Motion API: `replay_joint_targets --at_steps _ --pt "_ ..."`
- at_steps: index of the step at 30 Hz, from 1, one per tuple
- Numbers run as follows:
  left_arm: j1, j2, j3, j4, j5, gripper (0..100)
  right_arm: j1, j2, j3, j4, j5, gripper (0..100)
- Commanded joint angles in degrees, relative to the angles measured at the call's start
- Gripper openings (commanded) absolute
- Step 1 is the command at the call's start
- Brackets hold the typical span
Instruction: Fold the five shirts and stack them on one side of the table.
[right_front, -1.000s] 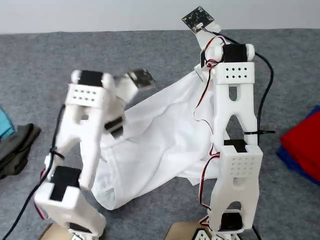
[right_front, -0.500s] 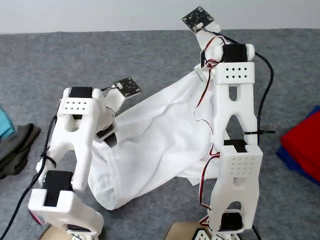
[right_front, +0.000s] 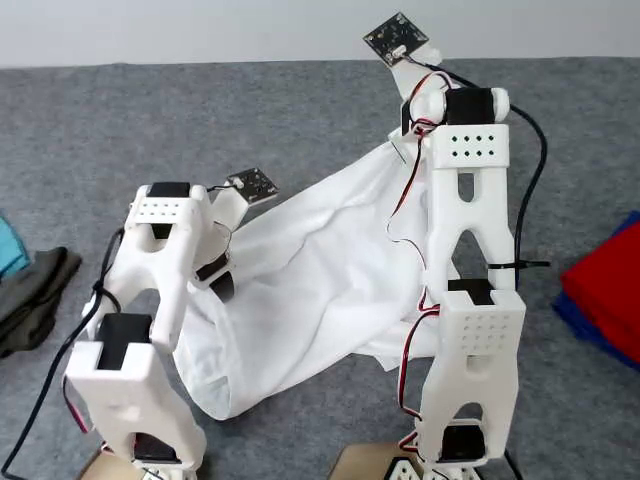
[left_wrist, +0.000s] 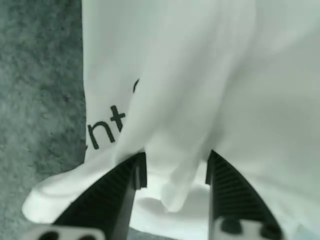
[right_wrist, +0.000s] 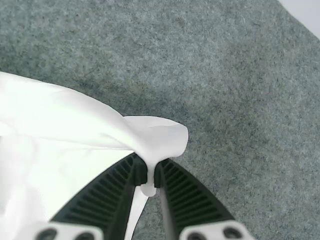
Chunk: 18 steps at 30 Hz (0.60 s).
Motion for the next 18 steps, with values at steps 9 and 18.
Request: replay_joint_targets --at_steps 9,18 --pt "0.18 -0.44 -0.48 -1.85 0.35 10 -0.13 -1.01 -2.90 0.48 -0.62 0.9" --pt "0.00 -0.62 -8.04 4.92 0.35 7 -0.13 -1.10 -2.90 0.48 -0.62 0.9"
